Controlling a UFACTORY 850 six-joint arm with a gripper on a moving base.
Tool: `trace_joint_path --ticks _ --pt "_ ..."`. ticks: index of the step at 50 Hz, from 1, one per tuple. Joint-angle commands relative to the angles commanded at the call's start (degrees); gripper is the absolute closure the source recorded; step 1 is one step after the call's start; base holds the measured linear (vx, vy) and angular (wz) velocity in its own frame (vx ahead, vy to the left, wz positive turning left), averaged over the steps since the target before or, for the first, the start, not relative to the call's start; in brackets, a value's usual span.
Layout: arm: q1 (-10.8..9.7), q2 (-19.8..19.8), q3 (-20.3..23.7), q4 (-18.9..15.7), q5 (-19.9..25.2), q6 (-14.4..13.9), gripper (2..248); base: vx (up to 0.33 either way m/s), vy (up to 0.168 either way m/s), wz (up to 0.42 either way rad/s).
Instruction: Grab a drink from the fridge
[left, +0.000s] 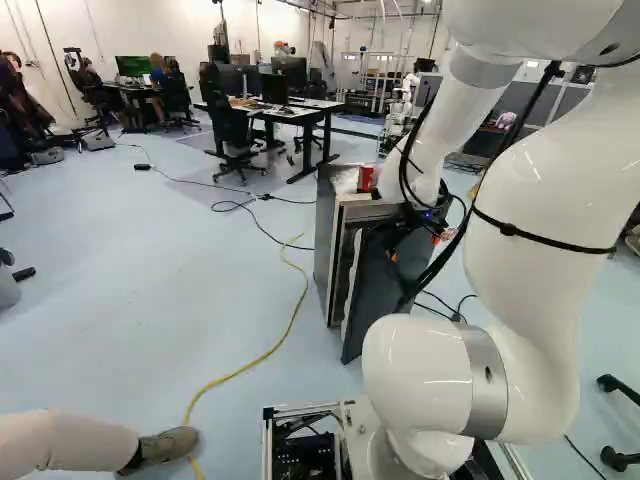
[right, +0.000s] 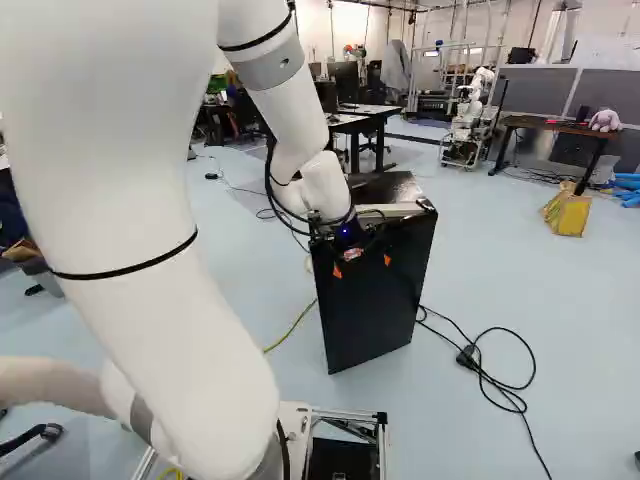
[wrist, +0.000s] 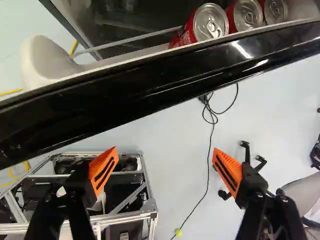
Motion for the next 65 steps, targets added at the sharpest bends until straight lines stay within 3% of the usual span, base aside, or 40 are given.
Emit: trace_joint_path --ticks 65 --pt "1.02 -3.02 -3.59 0.00 0.20 0.00 3 0.000 0.000 0.000"
